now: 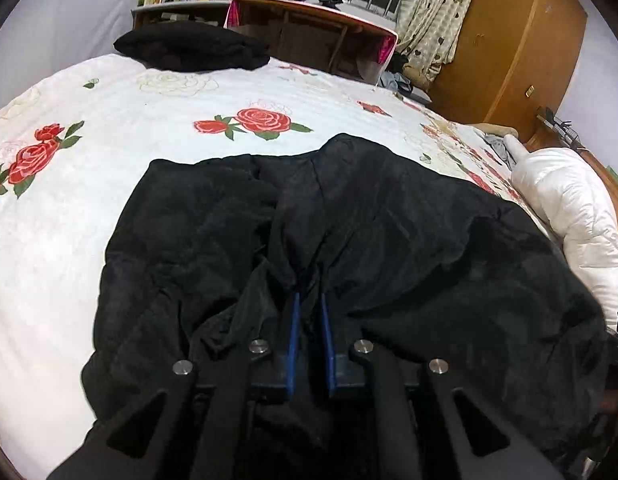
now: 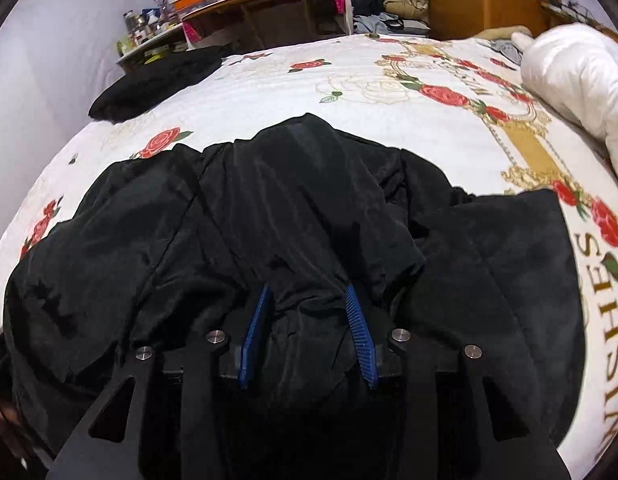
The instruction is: Fold large clothes
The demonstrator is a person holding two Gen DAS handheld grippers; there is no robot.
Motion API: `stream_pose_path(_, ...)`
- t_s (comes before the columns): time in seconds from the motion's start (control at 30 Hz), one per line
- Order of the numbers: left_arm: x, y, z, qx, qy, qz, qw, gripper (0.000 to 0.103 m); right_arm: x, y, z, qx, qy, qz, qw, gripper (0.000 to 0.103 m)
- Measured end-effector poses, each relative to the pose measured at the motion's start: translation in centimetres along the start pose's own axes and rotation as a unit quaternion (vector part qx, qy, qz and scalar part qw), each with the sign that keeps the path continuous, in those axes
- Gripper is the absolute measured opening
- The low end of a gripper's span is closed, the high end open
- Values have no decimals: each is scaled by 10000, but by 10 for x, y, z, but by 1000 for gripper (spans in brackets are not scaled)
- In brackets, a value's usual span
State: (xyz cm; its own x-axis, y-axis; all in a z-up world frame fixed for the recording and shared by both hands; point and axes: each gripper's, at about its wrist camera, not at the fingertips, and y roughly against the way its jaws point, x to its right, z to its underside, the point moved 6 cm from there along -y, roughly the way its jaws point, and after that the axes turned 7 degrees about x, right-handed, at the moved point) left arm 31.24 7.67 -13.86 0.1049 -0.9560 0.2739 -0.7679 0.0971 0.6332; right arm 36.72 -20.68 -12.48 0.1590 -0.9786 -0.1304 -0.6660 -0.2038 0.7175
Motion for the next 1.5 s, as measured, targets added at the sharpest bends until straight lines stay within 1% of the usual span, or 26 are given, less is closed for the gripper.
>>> stream_pose_path(0.07, 3, 13, -8, -61, 94, 5, 9999, 14, -3, 11, -9, 17, 7, 42, 10000, 41)
stream_pose_path(0.1, 4, 23, -12, -24, 144, 26, 9999, 14, -4, 23, -13, 94, -61, 11, 9999, 41)
stream_pose_path(0.2, 17, 56, -20, 250, 135, 260, 9993, 17, -16, 62, -22, 473, -244, -321, 9981, 41)
stream_pose_path(0.27, 31, 73, -19, 433, 47, 452, 9980, 33, -34, 82, -20, 664, -58, -513, 9965, 41)
stream_pose_path(0.3, 38, 75, -14, 421, -52, 527, 9977, 35, -45, 86, -15, 662, 47, -619, 9959, 41)
stream_pose_path(0.33, 42, 72, -9, 377, -171, 553, 9976, 35, -53, 83, -7, 573, 123, -724, 9957, 41)
stream_pose_path(0.37, 44, 65, -1, 267, -287, 480, 9981, 35, -57, 76, 1, 437, 175, -739, 9962, 41)
stream_pose_path(0.43, 30, 40, 19, -125, -285, 168, 9994, 35, -57, 55, 23, 58, 240, -637, 9977, 41)
stream_pose_path(0.47, 22, 33, 26, -216, -197, 155, 9995, 27, -54, 47, 31, -36, 257, -590, 9979, 41)
stream_pose_path(0.5, 14, 28, 31, -252, -128, 138, 9995, 21, -48, 39, 40, -141, 258, -537, 9981, 40)
stream_pose_path(0.53, 11, 27, 32, -239, -152, 88, 9996, 14, -45, 36, 45, -169, 241, -518, 9982, 40)
stream_pose_path(0.57, 12, 27, 32, -214, -212, 79, 9995, 14, -42, 34, 47, -165, 237, -485, 9984, 40)
stream_pose_path(0.7, 20, 20, 37, -135, -547, -29, 9984, 14, -42, 22, 54, -125, 464, -272, 9985, 40)
stream_pose_path(0.8, 22, 20, 39, -131, -506, -8, 9986, 14, -39, 14, 54, -128, 415, -246, 9988, 39)
stream_pose_path(0.9, 25, 28, 36, -242, -508, -2, 9984, 14, -40, 15, 52, -188, 415, -244, 9987, 39)
stream_pose_path(0.97, 24, 40, 31, -367, -418, 35, 9984, 14, -39, 25, 45, -239, 333, -239, 9989, 40)
stream_pose_path(1.03, 26, 58, 27, -295, -365, 70, 9989, 16, -36, 42, 38, -188, 144, -236, 9994, 40)
stream_pose_path(1.1, 34, 80, 25, -94, -392, 245, 9989, 21, -36, 63, 35, 61, 60, -338, 9994, 40)
stream_pose_path(1.13, 40, 87, 26, -24, -458, 323, 9984, 26, -40, 76, 34, 229, 88, -395, 9989, 40)
stream_pose_path(1.17, 45, 90, 29, -3, -536, 380, 9978, 28, -44, 82, 34, 315, 130, -437, 9985, 40)
stream_pose_path(1.2, 51, 89, 33, -20, -628, 428, 9971, 29, -51, 84, 37, 337, 216, -490, 9980, 40)
stream_pose_path(1.27, 56, 76, 44, -224, -675, 394, 9967, 29, -56, 72, 45, 147, 357, -490, 9981, 40)
stream_pose_path(1.33, 49, 54, 56, -528, -583, 256, 9966, 29, -53, 43, 62, -339, 446, -328, 9979, 40)
stream_pose_path(1.37, 44, 45, 61, -645, -498, 237, 9964, 29, -49, 33, 68, -464, 404, -314, 9976, 40)
stream_pose_path(1.43, 41, 39, 61, -646, -487, 244, 9964, 29, -43, 26, 70, -492, 352, -344, 9976, 40)
stream_pose_path(1.5, 44, 37, 60, -626, -617, 191, 9960, 29, -44, 23, 67, -495, 416, -286, 9975, 40)
